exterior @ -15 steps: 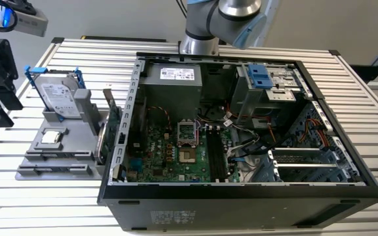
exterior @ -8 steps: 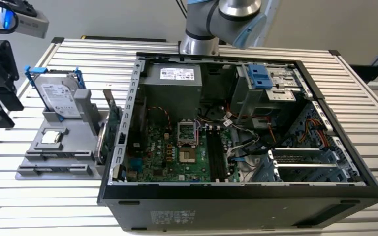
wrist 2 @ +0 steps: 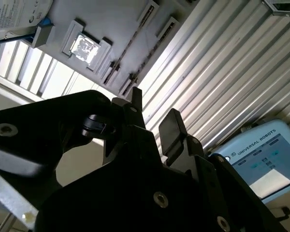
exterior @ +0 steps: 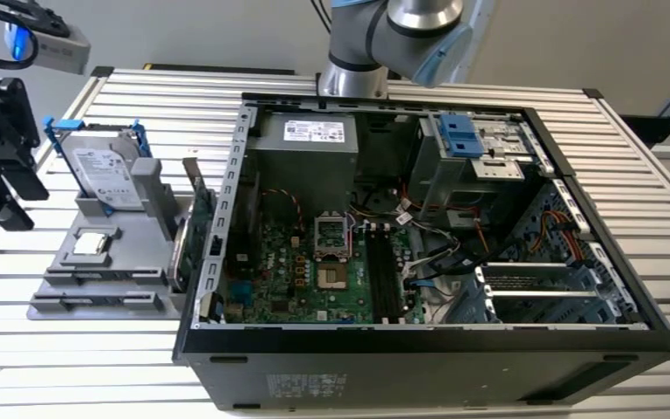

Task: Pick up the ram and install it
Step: 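Pick up the ram and move it above insertion slot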

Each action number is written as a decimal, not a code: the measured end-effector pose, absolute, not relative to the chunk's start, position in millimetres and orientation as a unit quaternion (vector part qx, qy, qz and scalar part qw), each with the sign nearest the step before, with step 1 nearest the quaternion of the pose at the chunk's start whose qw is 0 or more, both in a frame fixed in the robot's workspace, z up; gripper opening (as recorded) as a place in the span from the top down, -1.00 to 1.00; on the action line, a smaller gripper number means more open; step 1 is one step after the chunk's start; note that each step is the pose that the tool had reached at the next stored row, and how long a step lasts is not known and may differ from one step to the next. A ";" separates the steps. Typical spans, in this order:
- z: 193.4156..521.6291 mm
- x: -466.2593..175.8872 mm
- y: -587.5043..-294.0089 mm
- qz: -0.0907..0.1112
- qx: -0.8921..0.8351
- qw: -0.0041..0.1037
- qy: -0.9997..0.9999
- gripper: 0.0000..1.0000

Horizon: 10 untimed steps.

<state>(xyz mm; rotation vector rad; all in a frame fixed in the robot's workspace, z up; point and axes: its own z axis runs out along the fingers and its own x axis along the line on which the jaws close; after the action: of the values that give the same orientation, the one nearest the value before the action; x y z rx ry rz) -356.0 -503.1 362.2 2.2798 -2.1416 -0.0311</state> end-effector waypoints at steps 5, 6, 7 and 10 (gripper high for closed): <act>358.7 -356.0 -503.1 -0.010 0.729 0.007 -0.685 -1.00; 358.1 -356.0 -503.1 -0.010 0.729 0.007 -0.685 -1.00; 357.4 -356.0 -503.1 -0.010 0.729 0.007 -0.685 -1.00; 355.7 -356.0 -503.1 -0.010 0.729 0.007 -0.685 -1.00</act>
<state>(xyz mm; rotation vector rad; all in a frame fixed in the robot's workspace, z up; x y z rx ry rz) -356.0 -503.1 355.7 2.2800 -2.1417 -0.0305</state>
